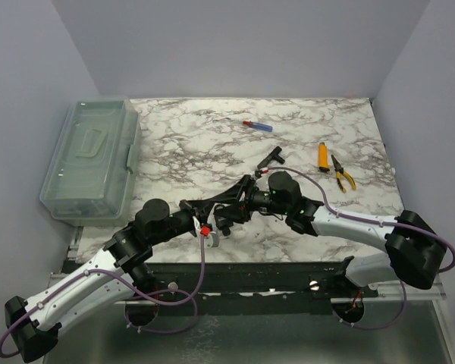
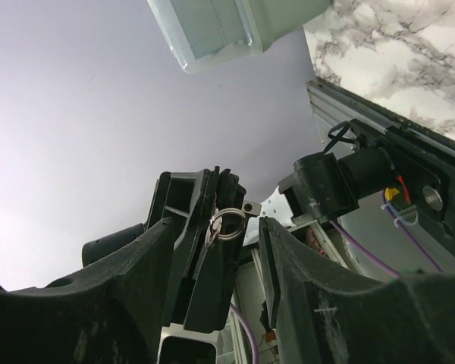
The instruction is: Unlock with the key
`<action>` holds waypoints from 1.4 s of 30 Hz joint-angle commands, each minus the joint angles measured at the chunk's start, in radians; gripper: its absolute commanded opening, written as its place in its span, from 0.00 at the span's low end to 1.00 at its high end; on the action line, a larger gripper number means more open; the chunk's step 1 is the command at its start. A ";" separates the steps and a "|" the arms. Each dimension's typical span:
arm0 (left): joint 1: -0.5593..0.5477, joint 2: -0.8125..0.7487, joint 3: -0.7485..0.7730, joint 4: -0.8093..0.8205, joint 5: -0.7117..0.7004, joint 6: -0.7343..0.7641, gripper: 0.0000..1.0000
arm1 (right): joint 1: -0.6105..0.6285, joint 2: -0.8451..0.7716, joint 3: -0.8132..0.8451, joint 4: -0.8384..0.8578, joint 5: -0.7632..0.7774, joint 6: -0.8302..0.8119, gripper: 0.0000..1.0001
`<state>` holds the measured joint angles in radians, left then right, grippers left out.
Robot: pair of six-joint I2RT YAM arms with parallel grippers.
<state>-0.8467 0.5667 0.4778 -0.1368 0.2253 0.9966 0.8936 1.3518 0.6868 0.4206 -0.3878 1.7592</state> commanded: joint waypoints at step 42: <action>-0.008 -0.050 -0.036 0.040 0.060 -0.020 0.00 | 0.030 -0.042 -0.056 0.062 0.184 0.018 0.16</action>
<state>-0.8467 0.5236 0.4484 -0.1135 0.2394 0.9829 0.9173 1.2835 0.5888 0.5011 -0.1955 1.8034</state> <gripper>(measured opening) 0.015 0.165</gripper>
